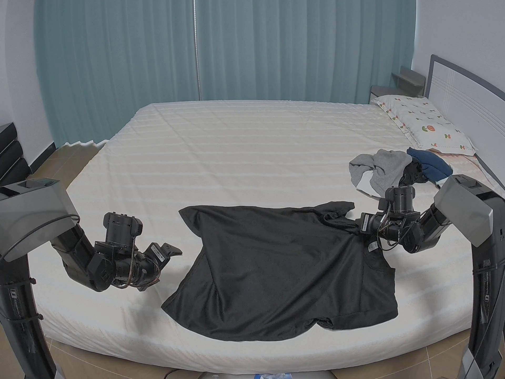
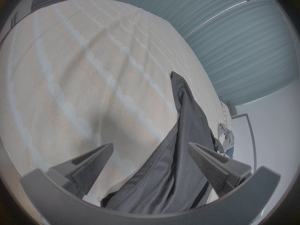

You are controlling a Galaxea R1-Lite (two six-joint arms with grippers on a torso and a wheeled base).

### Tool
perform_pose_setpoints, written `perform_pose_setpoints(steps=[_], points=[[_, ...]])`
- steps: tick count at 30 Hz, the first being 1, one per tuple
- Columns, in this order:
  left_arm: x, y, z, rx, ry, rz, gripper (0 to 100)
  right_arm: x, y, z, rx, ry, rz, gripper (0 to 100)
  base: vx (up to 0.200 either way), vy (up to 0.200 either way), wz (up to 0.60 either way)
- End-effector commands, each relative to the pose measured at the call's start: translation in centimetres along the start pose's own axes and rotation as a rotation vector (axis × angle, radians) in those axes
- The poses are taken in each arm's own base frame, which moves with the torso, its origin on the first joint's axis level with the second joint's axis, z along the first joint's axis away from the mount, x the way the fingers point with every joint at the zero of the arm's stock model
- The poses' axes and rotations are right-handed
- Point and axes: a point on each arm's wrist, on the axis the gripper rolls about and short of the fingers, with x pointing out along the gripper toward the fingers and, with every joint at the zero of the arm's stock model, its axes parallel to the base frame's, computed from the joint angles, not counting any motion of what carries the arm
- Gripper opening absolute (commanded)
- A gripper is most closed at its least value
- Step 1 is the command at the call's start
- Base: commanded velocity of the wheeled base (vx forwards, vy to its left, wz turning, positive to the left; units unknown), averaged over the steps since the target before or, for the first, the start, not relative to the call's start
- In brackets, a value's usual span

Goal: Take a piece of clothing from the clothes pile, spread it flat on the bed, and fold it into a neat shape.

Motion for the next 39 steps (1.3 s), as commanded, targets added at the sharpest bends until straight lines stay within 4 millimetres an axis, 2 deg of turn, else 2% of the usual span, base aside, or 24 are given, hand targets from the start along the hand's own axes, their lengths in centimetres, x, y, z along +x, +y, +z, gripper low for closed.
perform_pose_setpoints(steps=[1, 5, 8, 14, 15, 20, 25, 28, 35, 36, 39], points=[[0.1, 0.1, 0.0, -0.001, 0.001, 0.002, 100, 0.6, 0.0, 0.2, -0.004, -0.017, -0.002, 0, 0.0, 0.0, 0.0], [0.1, 0.1, 0.0, -0.001, 0.002, 0.003, 100, 1.0, -0.7, 0.9, 0.006, -0.044, -0.014, 0, 0.0, 0.0, 0.0], [0.2, 0.2, -0.1, -0.002, 0.003, 0.005, 100, 1.2, -1.9, 1.4, 0.037, -0.061, -0.037, 0, 0.0, 0.0, 0.0], [0.2, 0.2, -0.1, -0.002, 0.003, 0.005, 100, 0.9, -2.0, 1.8, 0.133, -0.063, -0.018, 0, 0.0, 0.0, 0.0], [0.2, 0.2, -0.1, -0.002, 0.003, 0.005, 100, 0.8, -2.0, 1.8, 0.136, -0.062, -0.013, 100, 0.0, 0.0, 0.0], [0.2, 0.2, -0.1, -0.002, 0.003, 0.005, 100, 0.3, -1.7, 2.4, 0.14, -0.072, -0.002, 100, 0.0, 0.0, 0.0], [0.2, 0.2, -0.1, -0.002, 0.003, 0.005, 100, 0.1, -1.4, 2.0, 0.129, -0.06, 0.001, 100, 0.0, 0.0, 0.0], [0.2, 0.2, -0.1, -0.002, 0.003, 0.005, 100, -0.5, -1.0, 1.0, 0.107, -0.009, 0.029, 100, 0.0, 0.0, 0.0], [0.2, 0.2, -0.1, -0.002, 0.003, 0.005, 100, 0.3, -1.1, -1.2, -0.013, 0.048, 0.038, 100, 0.0, 0.0, 0.0], [0.2, 0.2, -0.1, -0.002, 0.003, 0.005, 100, 0.5, -1.0, -1.3, -0.012, 0.046, 0.033, 0, 0.0, 0.0, 0.0], [0.2, 0.2, -0.1, -0.002, 0.003, 0.005, 100, 0.8, -1.1, -0.8, -0.01, 0.026, 0.034, 0, 0.0, 0.0, 0.0]])
